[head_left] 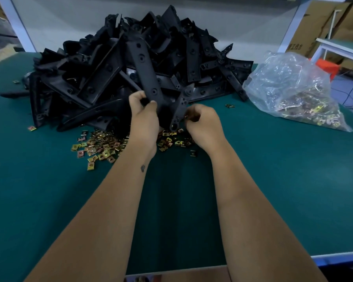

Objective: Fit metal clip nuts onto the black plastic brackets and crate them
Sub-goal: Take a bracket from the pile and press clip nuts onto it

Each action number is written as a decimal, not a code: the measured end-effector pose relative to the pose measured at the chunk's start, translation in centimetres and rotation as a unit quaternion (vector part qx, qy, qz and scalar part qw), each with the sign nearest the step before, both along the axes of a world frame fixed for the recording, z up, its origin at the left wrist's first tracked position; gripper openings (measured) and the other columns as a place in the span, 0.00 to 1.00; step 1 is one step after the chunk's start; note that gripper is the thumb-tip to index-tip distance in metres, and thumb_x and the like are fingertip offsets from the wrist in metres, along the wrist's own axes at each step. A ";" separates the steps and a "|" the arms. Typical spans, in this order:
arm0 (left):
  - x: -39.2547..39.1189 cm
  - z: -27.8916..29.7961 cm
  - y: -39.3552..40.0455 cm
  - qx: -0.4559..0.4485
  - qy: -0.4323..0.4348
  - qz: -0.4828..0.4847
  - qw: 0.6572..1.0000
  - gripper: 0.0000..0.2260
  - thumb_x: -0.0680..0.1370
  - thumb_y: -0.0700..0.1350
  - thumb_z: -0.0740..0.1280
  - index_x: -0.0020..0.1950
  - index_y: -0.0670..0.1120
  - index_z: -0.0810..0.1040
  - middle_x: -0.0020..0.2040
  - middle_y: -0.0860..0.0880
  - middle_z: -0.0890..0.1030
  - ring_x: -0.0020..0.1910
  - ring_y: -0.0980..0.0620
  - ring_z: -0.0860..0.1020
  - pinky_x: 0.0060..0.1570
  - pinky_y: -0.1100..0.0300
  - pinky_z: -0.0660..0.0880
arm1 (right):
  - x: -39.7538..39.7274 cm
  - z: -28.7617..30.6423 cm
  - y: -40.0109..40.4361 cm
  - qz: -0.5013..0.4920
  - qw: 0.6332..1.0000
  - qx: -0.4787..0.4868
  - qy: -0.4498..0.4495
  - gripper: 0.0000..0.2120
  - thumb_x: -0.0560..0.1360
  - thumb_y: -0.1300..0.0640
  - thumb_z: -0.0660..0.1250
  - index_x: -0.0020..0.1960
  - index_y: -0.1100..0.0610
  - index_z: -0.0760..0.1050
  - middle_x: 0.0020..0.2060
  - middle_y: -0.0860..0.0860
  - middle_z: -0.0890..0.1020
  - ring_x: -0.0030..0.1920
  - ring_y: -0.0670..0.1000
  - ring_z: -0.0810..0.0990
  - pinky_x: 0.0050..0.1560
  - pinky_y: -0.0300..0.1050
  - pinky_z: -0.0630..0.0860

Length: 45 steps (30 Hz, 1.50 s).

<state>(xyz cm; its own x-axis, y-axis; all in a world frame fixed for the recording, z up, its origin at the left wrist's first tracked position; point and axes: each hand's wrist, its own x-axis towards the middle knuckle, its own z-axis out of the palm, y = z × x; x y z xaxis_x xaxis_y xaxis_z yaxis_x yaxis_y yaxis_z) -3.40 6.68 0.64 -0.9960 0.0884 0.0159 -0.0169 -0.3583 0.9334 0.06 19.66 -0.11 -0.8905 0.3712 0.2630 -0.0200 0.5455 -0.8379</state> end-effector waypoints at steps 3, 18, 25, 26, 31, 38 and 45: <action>0.2 -0.1 0.6 0.033 -0.013 -0.035 0.999 0.10 0.81 0.37 0.64 0.60 0.46 0.70 0.55 0.46 0.80 0.54 0.48 0.80 0.56 0.51 0.78 | -0.3 0.2 -0.4 -0.047 0.979 -0.186 0.072 0.14 0.74 0.69 0.68 0.43 0.50 0.79 0.39 0.46 0.80 0.39 0.39 0.78 0.38 0.28 0.72; 0.4 0.5 0.3 0.120 -0.060 -0.067 0.989 0.24 0.78 0.33 0.67 0.73 0.35 0.66 0.62 0.39 0.79 0.61 0.44 0.79 0.52 0.56 0.78 | 0.4 1.5 -0.9 0.063 0.839 -0.532 0.096 0.04 0.76 0.67 0.68 0.46 0.60 0.79 0.38 0.52 0.84 0.38 0.48 0.84 0.41 0.39 0.80; 0.2 0.2 0.2 0.116 -0.059 -0.071 0.989 0.22 0.78 0.35 0.68 0.71 0.38 0.68 0.57 0.43 0.81 0.55 0.48 0.81 0.46 0.59 0.78 | 0.6 1.6 -0.8 0.072 0.852 -0.512 0.076 0.04 0.75 0.64 0.70 0.46 0.56 0.81 0.38 0.49 0.85 0.36 0.44 0.81 0.40 0.37 0.76; 0.2 0.2 0.3 0.114 -0.056 -0.074 0.989 0.21 0.78 0.35 0.68 0.69 0.39 0.69 0.56 0.44 0.81 0.54 0.49 0.81 0.46 0.59 0.78 | 0.6 1.6 -0.8 0.075 0.854 -0.510 0.075 0.04 0.75 0.64 0.70 0.46 0.56 0.81 0.38 0.49 0.85 0.36 0.44 0.81 0.39 0.36 0.76; 0.1 0.1 0.2 0.111 -0.044 -0.083 0.989 0.16 0.78 0.35 0.68 0.63 0.42 0.69 0.52 0.46 0.81 0.51 0.50 0.81 0.45 0.60 0.78 | 0.7 1.7 -1.0 0.072 0.859 -0.503 0.069 0.05 0.76 0.63 0.69 0.43 0.56 0.80 0.38 0.50 0.85 0.36 0.45 0.81 0.38 0.37 0.76; 0.2 0.1 0.2 0.097 -0.027 -0.098 0.990 0.17 0.78 0.34 0.67 0.65 0.42 0.68 0.58 0.42 0.80 0.57 0.46 0.80 0.54 0.54 0.79 | 0.6 1.9 -1.1 0.065 0.857 -0.505 0.073 0.06 0.76 0.64 0.68 0.42 0.56 0.78 0.36 0.50 0.84 0.34 0.45 0.80 0.37 0.37 0.76; 0.4 0.1 0.3 0.087 -0.018 -0.099 0.991 0.16 0.78 0.33 0.67 0.63 0.42 0.68 0.57 0.43 0.80 0.57 0.46 0.80 0.58 0.52 0.78 | 0.7 1.9 -1.1 0.057 0.851 -0.516 0.080 0.07 0.76 0.65 0.67 0.40 0.56 0.77 0.35 0.50 0.83 0.34 0.46 0.79 0.38 0.38 0.76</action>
